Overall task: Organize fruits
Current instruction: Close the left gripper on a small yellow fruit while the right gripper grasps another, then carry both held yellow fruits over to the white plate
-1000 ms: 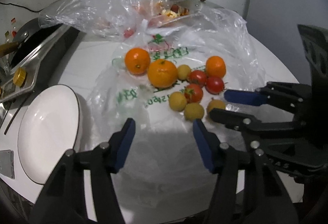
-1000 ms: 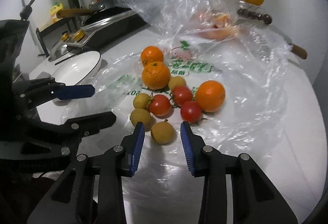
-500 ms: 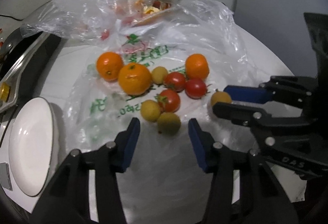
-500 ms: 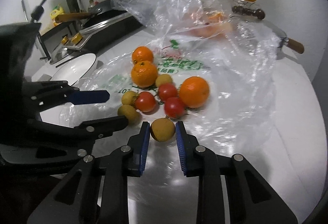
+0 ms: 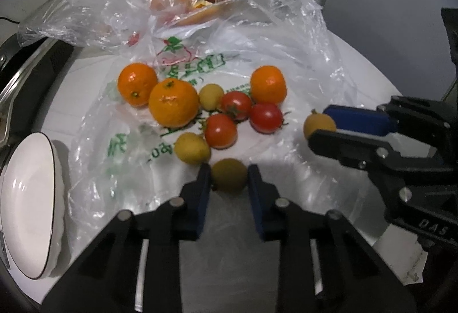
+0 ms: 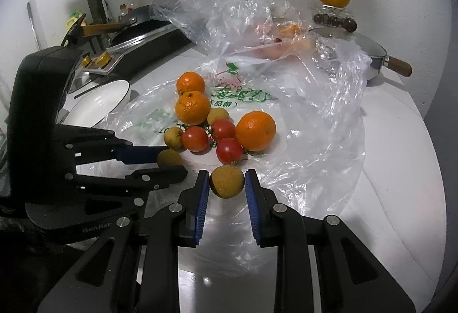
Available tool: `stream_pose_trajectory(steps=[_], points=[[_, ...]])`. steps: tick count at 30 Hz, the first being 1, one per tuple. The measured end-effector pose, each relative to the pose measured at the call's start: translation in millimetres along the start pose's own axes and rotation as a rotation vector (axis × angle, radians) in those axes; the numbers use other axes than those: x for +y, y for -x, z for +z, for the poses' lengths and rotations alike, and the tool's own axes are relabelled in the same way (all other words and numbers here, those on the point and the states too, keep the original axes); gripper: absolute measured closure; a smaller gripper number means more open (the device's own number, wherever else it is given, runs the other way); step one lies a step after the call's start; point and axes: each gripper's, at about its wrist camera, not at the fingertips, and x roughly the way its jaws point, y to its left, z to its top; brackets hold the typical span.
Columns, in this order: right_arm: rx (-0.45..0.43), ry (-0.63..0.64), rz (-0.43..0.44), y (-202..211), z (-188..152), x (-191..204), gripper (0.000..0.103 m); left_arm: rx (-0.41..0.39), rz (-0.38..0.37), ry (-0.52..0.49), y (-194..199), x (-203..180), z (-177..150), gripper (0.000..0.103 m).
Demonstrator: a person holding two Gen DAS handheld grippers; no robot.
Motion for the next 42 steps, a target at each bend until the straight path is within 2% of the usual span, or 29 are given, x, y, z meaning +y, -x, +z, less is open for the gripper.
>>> stream_pose_trajectory(steps=[14,24,37,42], points=[[-0.033,0.039,-0.033,10,14,34,0.076,-0.098,-0.039,0.003,45,21,-7,0.076],[-0.039,0.059,-0.059,11,24,66,0.076,-0.156,-0.043,0.021,72,55,-17,0.076],[-0.052,0.114,-0.054,-13,55,124,0.075,-0.231,0.002,0.074,99,129,-37,0.076],[-0.047,0.145,-0.046,-30,70,148,0.075,-0.259,0.066,0.099,105,161,-47,0.076]])
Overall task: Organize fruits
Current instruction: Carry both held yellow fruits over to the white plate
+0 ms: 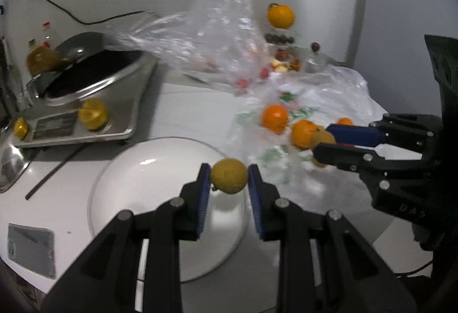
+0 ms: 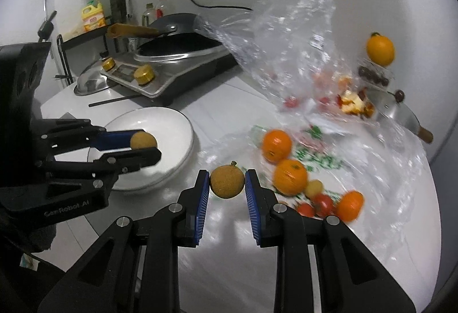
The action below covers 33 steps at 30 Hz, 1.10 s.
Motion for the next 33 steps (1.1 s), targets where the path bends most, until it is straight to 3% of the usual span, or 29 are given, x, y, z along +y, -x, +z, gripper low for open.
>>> stream_pose_trajectory(steps=[10,33], points=[[0.025,0.061,0.032,-34,24,40,0.075,-0.020,0.046,0.060,2,59,-8,0.076],[0.067,0.082,0.108,-102,52,81,0.075,0.026,0.081,0.124,-27,119,-21,0.076]])
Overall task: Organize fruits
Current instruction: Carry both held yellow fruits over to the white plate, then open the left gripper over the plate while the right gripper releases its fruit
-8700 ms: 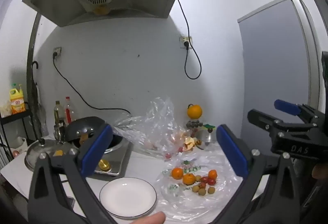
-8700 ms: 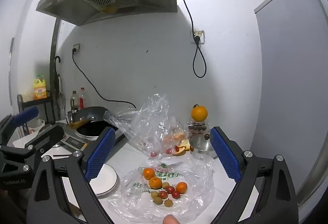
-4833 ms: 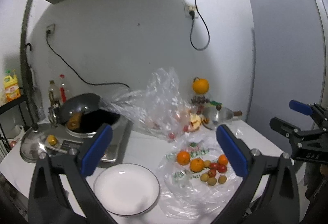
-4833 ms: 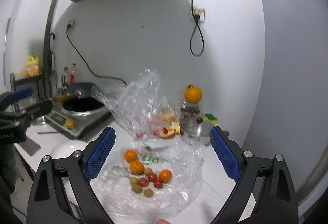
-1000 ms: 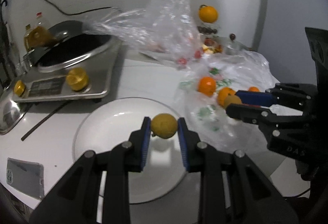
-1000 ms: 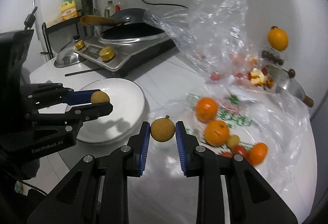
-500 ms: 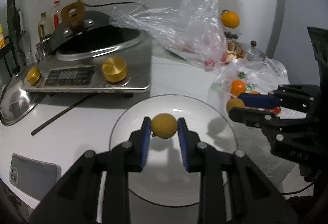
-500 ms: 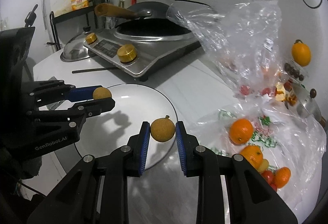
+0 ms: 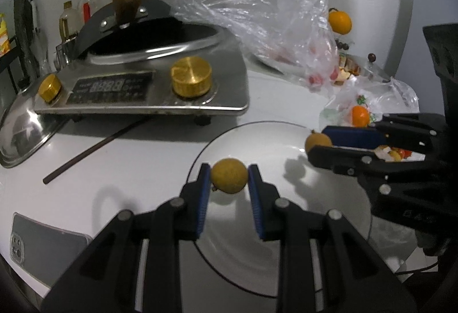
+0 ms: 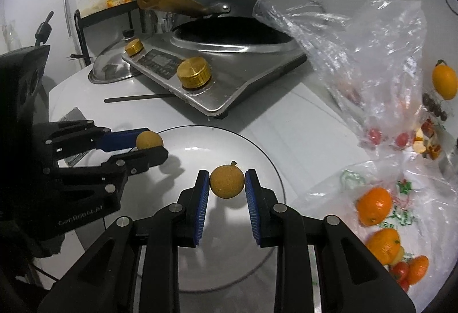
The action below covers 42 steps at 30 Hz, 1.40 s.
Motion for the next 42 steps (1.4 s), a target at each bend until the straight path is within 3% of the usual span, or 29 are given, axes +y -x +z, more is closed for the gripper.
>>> stream_pose_trajectory(steps=[13,22,30,34,42], points=[[0.052,-0.032,0.047,-46,12,7,0.075,0.034,-0.028,0.028,-19,10,-3,0.075],[0.059,-0.040,0.049,-53,15,8,0.075,0.036,-0.045,0.044,-16,14,-4,0.073],[0.026,-0.065,0.030,-36,15,0,0.074,0.019,-0.028,0.034,-1,11,-4,0.070],[0.002,-0.076,0.012,-18,11,-7,0.074,-0.007,-0.012,0.035,10,5,-3,0.049],[-0.037,-0.084,-0.021,17,-4,-18,0.074,-0.034,-0.001,0.016,27,-13,2,0.049]])
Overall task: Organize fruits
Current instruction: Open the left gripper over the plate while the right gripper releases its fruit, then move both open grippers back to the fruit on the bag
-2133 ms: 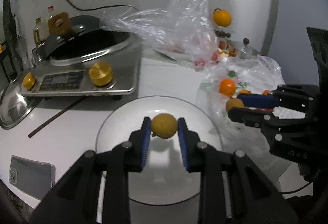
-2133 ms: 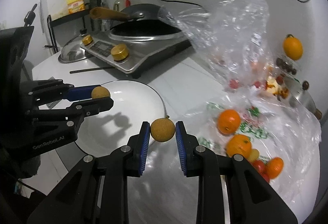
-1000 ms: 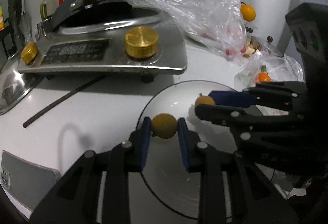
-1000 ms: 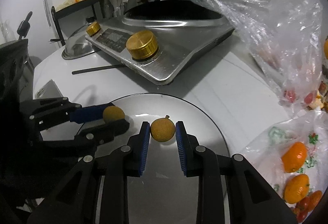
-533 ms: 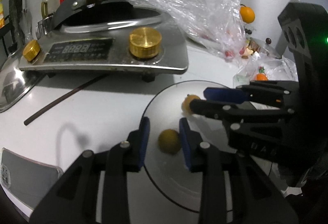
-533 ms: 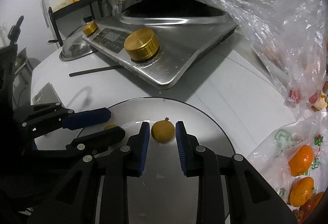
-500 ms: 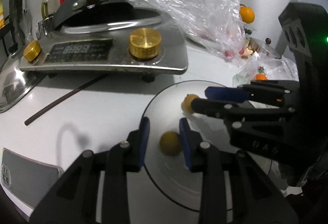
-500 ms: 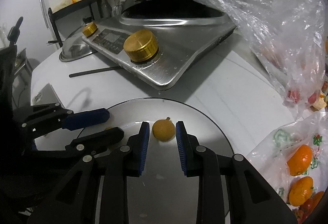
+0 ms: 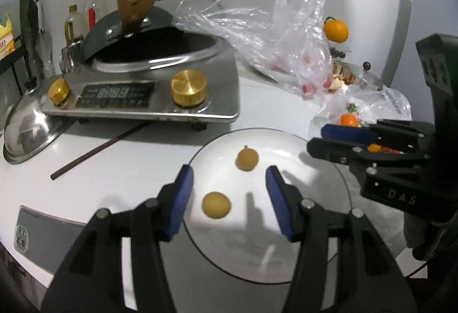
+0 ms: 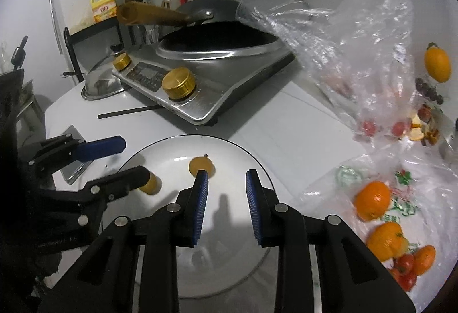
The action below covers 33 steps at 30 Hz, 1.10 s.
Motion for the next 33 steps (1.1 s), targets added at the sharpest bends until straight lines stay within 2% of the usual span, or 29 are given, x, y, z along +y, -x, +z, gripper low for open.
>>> stream_pose_trajectory(steps=[4,10,16,20,22,26,28,33], points=[[-0.021,-0.002,-0.014,17,-6,-6,0.074,-0.009,0.004,-0.015,8,-13,3,0.048],[-0.059,-0.019,-0.030,42,-12,-18,0.074,-0.030,-0.003,-0.018,18,-32,6,0.035],[-0.096,-0.016,-0.065,65,-20,-25,0.069,-0.061,-0.017,-0.011,29,-51,9,0.034],[-0.117,-0.028,-0.077,79,-26,-34,0.067,-0.145,0.034,-0.086,40,-71,8,0.034],[-0.129,-0.036,-0.086,86,-30,-39,0.067,-0.165,0.033,-0.095,43,-79,9,0.034],[-0.151,-0.054,-0.107,100,-37,-50,0.066,-0.178,0.019,-0.104,46,-93,11,0.034],[-0.162,-0.062,-0.117,107,-40,-57,0.060,-0.178,0.010,-0.118,45,-102,10,0.035],[-0.184,-0.079,-0.142,121,-51,-77,0.060,-0.192,0.003,-0.128,45,-126,12,0.035]])
